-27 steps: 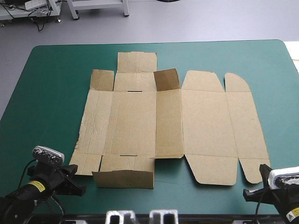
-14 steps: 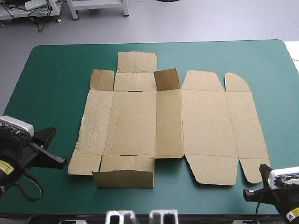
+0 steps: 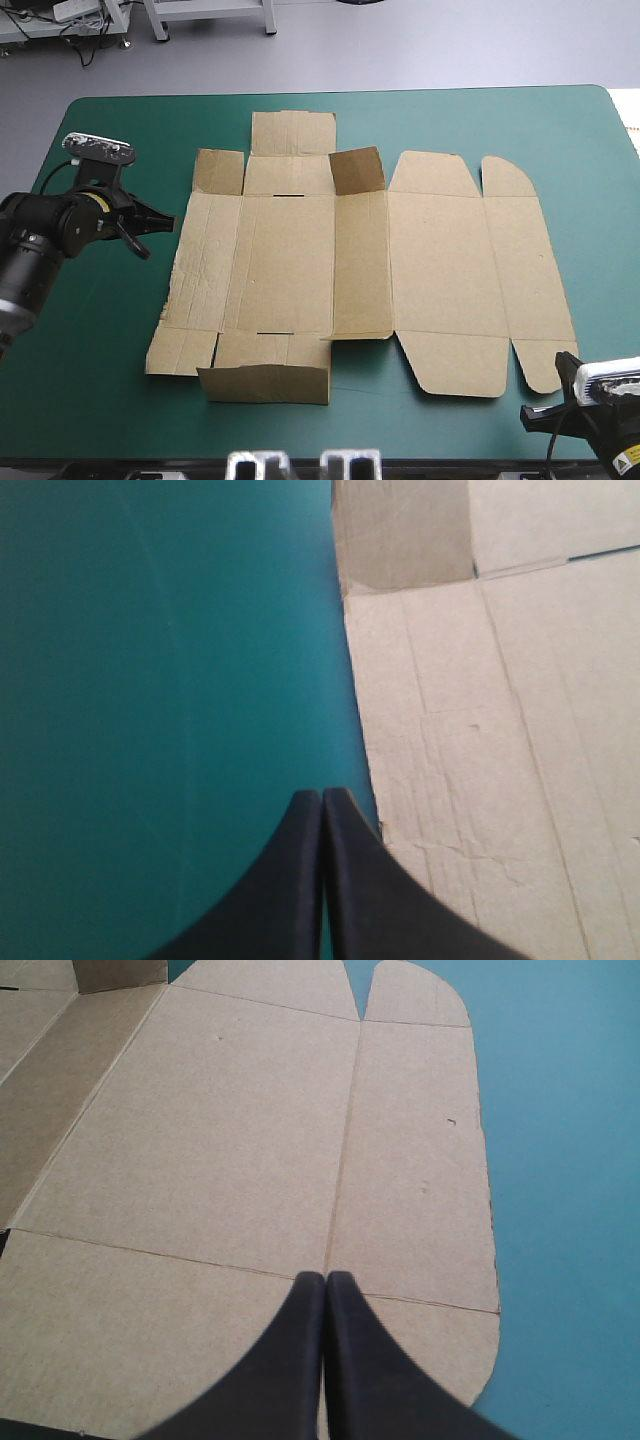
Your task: Fold the box
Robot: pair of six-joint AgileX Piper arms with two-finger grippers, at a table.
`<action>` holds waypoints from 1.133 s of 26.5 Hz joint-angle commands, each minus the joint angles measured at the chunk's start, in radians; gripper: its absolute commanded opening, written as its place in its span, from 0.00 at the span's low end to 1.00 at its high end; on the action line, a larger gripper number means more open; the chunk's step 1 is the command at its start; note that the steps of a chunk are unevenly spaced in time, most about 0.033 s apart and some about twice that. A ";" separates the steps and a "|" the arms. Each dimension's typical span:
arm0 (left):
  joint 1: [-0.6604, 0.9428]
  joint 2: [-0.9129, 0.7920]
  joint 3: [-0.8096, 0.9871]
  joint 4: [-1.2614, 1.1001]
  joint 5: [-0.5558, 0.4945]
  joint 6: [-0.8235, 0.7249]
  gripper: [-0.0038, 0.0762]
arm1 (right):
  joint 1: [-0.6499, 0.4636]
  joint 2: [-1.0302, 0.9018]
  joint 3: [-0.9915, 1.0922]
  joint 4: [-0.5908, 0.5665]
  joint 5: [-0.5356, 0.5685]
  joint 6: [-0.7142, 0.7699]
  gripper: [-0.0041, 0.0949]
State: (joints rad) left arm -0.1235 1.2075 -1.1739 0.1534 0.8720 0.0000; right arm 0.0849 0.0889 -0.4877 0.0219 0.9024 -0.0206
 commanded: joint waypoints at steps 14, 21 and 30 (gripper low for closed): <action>0.707 0.162 0.075 -0.781 0.310 0.576 0.07 | -0.009 0.018 -0.022 -0.076 -0.068 -0.006 0.03; 0.705 0.232 0.159 -0.876 0.429 0.723 0.06 | -0.009 0.018 -0.022 -0.094 -0.068 -0.006 0.03; 0.703 0.252 0.160 -0.879 0.388 0.714 0.07 | -0.009 0.018 -0.022 -0.094 -0.068 -0.006 0.03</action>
State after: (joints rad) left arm 0.5799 1.4804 -0.9934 -0.6724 1.2066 0.7205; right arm 0.0849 0.0889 -0.4877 -0.0570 0.9024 -0.0206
